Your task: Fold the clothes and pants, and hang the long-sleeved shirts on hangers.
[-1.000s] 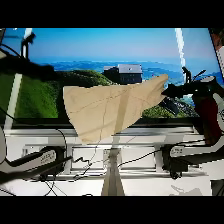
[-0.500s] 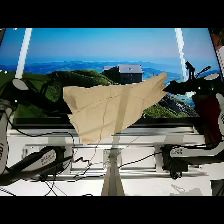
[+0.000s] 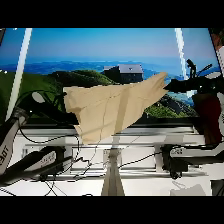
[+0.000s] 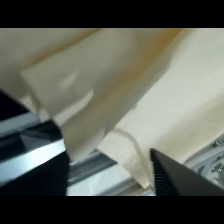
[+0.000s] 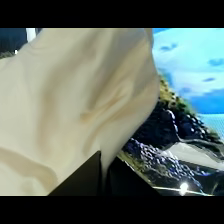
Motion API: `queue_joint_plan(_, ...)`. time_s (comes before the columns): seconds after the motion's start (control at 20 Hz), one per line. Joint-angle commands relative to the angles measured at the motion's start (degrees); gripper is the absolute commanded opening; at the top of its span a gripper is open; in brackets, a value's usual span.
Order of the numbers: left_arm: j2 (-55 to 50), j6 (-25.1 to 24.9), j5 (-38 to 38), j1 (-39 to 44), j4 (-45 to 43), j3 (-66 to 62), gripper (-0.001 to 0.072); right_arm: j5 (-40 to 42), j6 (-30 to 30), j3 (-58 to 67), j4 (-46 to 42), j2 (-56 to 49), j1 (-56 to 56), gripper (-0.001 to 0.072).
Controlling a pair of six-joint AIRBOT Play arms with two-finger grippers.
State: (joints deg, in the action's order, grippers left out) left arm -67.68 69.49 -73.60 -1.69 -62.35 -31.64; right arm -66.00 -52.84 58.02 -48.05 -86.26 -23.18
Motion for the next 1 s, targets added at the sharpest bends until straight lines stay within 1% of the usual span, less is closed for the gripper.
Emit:
queue_joint_plan(0.0,0.0,0.0,10.1,5.2,3.3,1.2,0.0311,-2.1,0.0,1.9,0.5,0.5,0.0,0.0013)
queue_joint_plan(0.05,0.0,0.0,12.9,5.6,6.1,1.1,0.0201,-2.5,0.0,2.3,0.5,1.0,0.0,0.0013)
queue_joint_plan(0.15,0.1,-0.1,17.9,5.6,9.7,-0.3,0.0011,-2.4,0.0,2.8,1.0,2.6,0.0,0.0014)
queue_joint_plan(0.2,0.1,-0.1,19.1,5.3,9.7,-2.0,0.0015,-2.4,0.0,3.1,1.6,3.8,0.0,0.0013)
queue_joint_plan(0.3,0.3,-0.1,18.0,4.1,9.7,-7.8,0.0014,-2.3,0.0,4.3,2.2,7.2,0.0,0.0013)
queue_joint_plan(0.45,1.0,-0.1,15.5,1.2,9.7,-20.5,0.0014,-1.9,0.0,7.4,2.2,13.9,0.0,0.0013)
queue_joint_plan(0.6,2.4,0.0,15.3,-1.7,9.7,-32.6,0.0014,-1.1,-0.2,10.6,2.2,20.9,0.0,0.0013)
queue_joint_plan(0.7,3.5,0.0,15.4,-3.1,9.7,-38.9,0.0014,0.3,-0.4,12.5,3.0,26.1,0.0,0.0013)
queue_joint_plan(0.8,5.2,0.0,15.9,-4.1,9.7,-44.2,0.0014,3.6,-0.4,14.2,3.3,31.8,0.0,0.0013)
queue_joint_plan(0.95,9.1,0.0,18.7,-5.0,9.7,-48.6,0.0014,7.3,-0.5,16.6,3.3,39.9,0.0,0.0013)
